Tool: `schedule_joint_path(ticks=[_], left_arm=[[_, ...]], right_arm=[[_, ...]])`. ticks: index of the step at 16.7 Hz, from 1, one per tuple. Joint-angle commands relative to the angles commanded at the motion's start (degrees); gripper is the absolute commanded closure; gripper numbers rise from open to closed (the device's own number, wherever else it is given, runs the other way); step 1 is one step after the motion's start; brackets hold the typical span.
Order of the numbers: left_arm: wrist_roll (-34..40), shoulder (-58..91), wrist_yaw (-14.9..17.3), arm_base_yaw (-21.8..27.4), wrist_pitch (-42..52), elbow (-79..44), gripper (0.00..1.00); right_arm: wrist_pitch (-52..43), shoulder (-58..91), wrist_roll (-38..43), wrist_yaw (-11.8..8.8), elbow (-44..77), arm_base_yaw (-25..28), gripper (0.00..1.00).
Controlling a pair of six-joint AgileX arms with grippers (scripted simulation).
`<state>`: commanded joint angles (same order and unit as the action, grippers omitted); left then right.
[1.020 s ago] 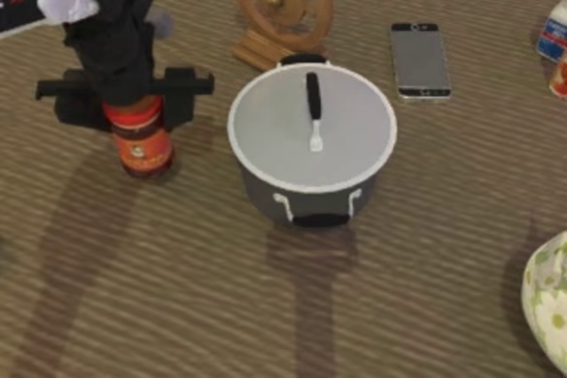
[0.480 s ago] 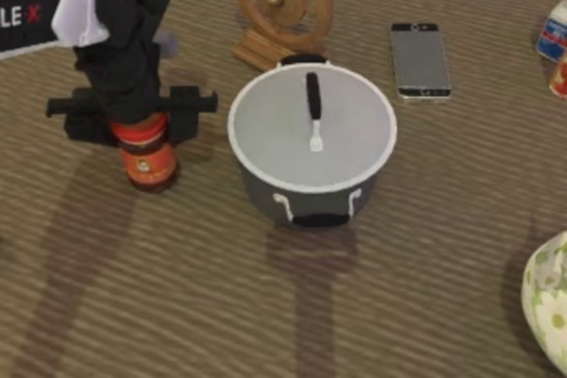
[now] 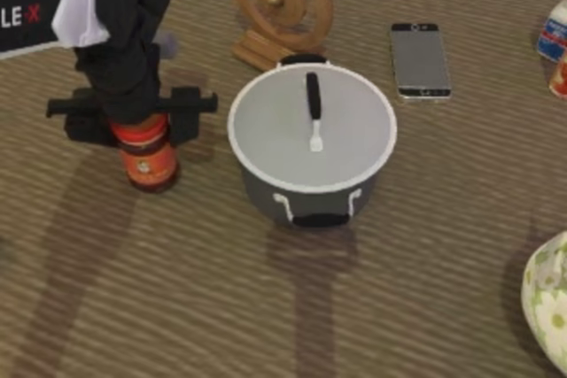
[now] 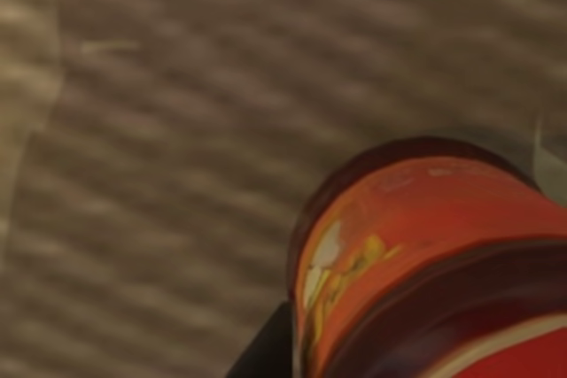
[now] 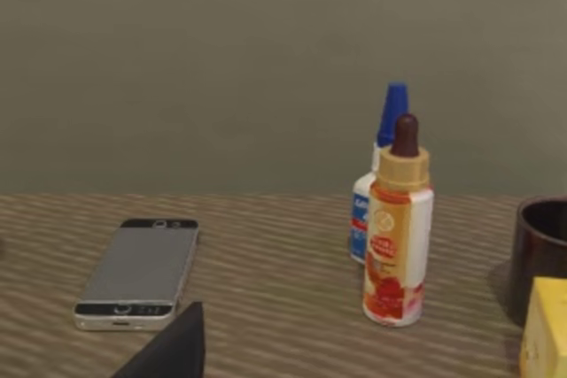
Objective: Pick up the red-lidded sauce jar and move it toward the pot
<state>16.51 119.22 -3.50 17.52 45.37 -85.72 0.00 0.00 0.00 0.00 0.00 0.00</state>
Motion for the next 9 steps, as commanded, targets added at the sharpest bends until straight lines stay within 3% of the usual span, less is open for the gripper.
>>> schedule_joint_path(ticks=[3,9], left_arm=[[0.00,0.00,0.00,0.00,0.00,0.00,0.02],[0.00,0.00,0.00,0.00,0.00,0.00,0.00]], right_arm=[[0.00,0.00,0.00,0.00,0.00,0.00,0.00],[0.00,0.00,0.00,0.00,0.00,0.00,0.00]])
